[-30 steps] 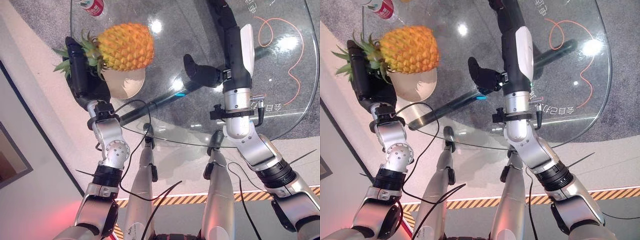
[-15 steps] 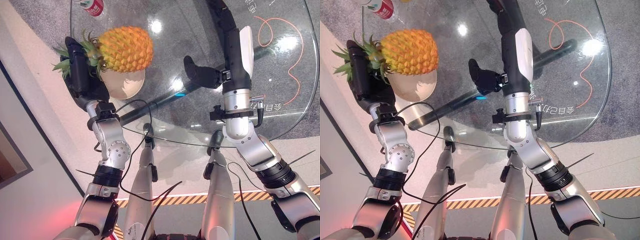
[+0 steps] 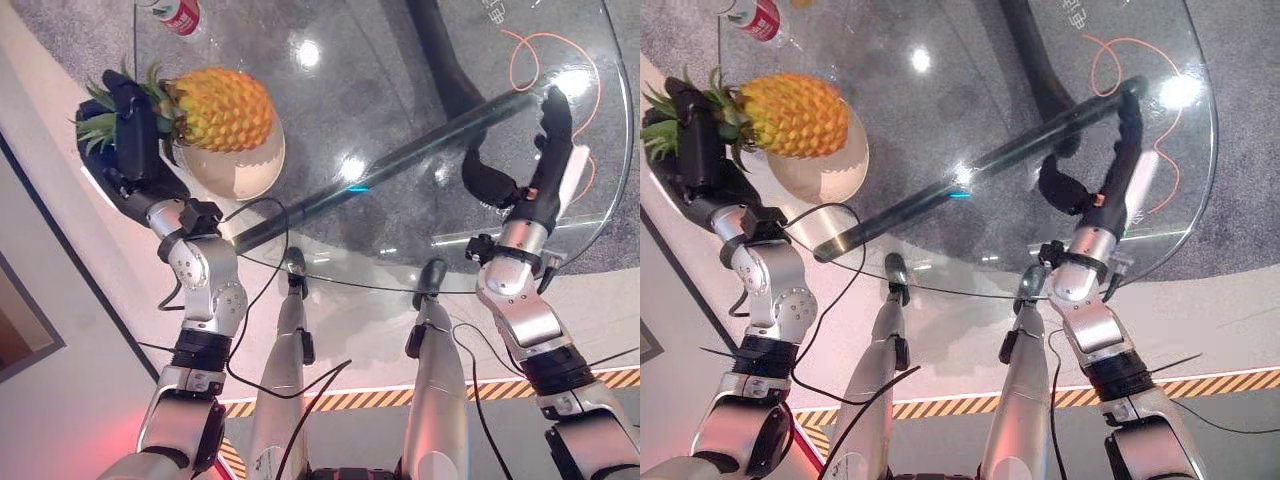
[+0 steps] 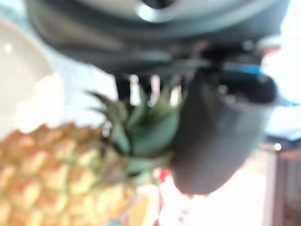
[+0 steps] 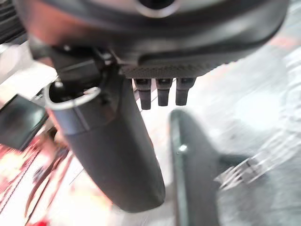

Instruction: Pick up the fruit to the plate

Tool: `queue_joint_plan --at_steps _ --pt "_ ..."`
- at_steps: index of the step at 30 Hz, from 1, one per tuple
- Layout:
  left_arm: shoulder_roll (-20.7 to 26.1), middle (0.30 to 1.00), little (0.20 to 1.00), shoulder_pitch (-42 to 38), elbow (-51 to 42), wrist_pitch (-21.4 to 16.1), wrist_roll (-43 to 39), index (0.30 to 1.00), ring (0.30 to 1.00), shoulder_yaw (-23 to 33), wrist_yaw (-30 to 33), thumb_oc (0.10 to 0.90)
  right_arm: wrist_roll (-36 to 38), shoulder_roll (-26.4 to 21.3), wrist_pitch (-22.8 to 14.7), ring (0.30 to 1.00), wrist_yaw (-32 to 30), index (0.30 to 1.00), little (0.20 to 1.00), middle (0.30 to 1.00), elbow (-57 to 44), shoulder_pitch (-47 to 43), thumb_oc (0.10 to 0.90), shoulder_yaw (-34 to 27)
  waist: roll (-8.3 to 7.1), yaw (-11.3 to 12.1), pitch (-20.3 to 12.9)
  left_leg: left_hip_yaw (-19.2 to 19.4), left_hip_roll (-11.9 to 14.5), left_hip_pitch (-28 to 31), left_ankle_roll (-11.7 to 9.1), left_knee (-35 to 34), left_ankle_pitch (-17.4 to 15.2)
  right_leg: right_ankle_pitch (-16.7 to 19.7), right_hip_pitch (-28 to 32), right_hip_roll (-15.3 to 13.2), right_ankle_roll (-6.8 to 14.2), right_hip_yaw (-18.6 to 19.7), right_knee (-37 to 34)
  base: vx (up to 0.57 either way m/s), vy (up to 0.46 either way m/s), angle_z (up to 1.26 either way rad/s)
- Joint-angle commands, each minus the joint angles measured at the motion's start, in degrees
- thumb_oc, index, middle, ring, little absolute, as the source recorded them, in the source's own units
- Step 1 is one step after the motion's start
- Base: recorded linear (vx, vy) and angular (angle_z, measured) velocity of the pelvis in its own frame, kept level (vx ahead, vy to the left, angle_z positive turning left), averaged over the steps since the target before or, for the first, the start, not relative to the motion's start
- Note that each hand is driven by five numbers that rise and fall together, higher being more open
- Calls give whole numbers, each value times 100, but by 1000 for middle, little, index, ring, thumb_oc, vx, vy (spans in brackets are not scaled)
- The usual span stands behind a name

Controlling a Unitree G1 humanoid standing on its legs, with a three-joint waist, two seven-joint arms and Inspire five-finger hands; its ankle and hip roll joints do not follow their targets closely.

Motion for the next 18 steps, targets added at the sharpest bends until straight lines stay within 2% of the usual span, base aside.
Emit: queue_joint_plan --at_steps 1,9,15,18 --pt "664 300 200 -715 -142 -914 760 300 300 421 179 100 444 -161 -878 900 -496 900 900 900 -14 -241 800 -638 -200 61 -50 89 394 342 -340 224 -441 746 336 -47 105 -325 -633 0 0 0" --pt "1077 300 200 -1012 686 -922 918 300 300 405 478 100 1965 -314 -1472 900 -693 900 900 900 1782 -324 800 -1138 -280 94 -50 100 464 340 -406 213 -433 739 393 16 93 -400 -654 -15 -4 -2" --pt "1448 300 200 -1418 1279 -716 986 300 300 207 798 100 2792 -428 -1583 900 -448 900 900 900 3075 -582 800 -1153 -330 133 -50 58 511 205 -435 317 -410 752 331 31 62 -456 -598 -10 -31 -1" --pt "1664 300 200 -1601 1643 -631 1335 300 300 52 1108 100 3089 -495 -1661 900 -133 900 900 900 3687 -708 800 -1090 -349 151 -50 38 532 200 -454 367 -457 712 345 42 73 -483 -572 -1 -27 -1"
